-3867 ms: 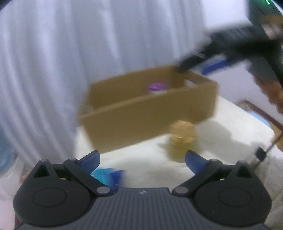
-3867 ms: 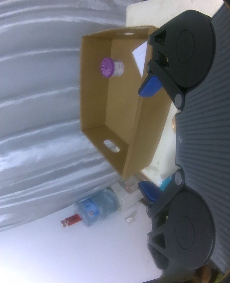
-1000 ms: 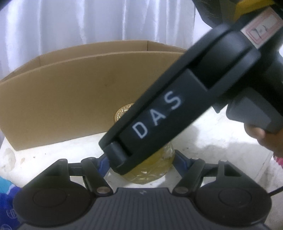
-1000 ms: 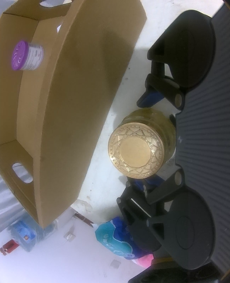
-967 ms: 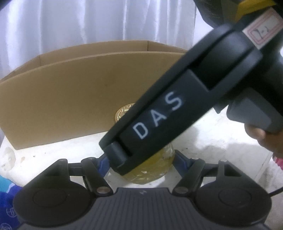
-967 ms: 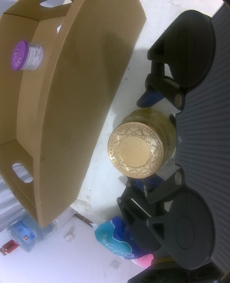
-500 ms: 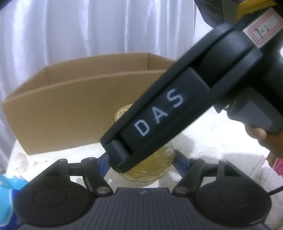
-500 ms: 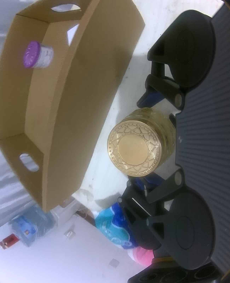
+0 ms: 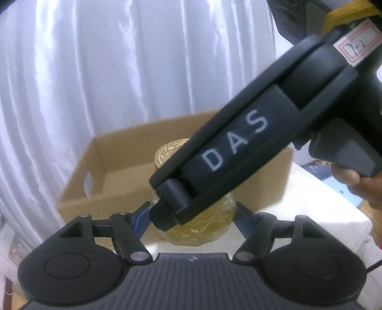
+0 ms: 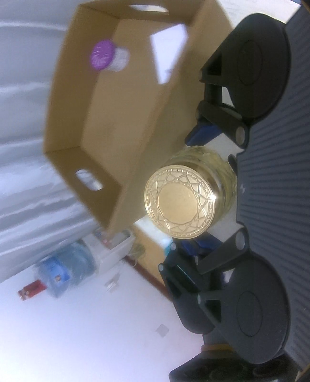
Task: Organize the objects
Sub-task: 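Carry the gold jar over the cardboard box and lower it inside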
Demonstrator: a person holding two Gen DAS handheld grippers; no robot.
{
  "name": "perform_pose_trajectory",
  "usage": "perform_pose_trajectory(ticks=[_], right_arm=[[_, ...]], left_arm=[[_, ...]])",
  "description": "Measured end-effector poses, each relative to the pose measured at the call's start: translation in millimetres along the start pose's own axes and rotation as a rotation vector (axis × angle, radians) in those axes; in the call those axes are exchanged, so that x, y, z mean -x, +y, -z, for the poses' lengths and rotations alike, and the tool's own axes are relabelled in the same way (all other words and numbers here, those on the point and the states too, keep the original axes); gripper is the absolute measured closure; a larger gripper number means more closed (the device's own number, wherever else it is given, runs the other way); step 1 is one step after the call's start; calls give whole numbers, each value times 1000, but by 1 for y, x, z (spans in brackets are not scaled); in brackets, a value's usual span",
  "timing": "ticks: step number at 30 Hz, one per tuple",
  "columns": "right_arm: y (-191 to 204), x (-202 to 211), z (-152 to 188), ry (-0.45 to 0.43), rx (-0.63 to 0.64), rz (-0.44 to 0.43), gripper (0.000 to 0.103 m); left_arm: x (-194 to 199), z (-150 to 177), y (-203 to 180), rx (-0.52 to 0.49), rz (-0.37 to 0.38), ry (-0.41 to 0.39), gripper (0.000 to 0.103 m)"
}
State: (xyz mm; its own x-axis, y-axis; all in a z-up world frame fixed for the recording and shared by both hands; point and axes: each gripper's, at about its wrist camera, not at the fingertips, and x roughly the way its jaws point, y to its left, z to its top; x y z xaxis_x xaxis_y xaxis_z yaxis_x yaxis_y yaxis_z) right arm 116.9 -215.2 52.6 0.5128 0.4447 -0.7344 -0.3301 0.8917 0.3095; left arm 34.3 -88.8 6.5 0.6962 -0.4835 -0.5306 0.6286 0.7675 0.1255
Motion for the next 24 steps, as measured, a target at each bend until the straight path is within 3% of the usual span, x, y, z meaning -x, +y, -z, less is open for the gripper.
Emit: perform_pose_trajectory(ticks=[10,19,24], right_arm=[[-30,0,-79,-43,-15,-39,28],[-107,-55,-129,54,-113,-57,28],[-143,-96,-130,127,-170,-85,29]], left_arm=[[-37,-58,25,-25,0,42,30],[-123,-75,39,34,85,227,30],[-163,-67,41,61,115,357,30]])
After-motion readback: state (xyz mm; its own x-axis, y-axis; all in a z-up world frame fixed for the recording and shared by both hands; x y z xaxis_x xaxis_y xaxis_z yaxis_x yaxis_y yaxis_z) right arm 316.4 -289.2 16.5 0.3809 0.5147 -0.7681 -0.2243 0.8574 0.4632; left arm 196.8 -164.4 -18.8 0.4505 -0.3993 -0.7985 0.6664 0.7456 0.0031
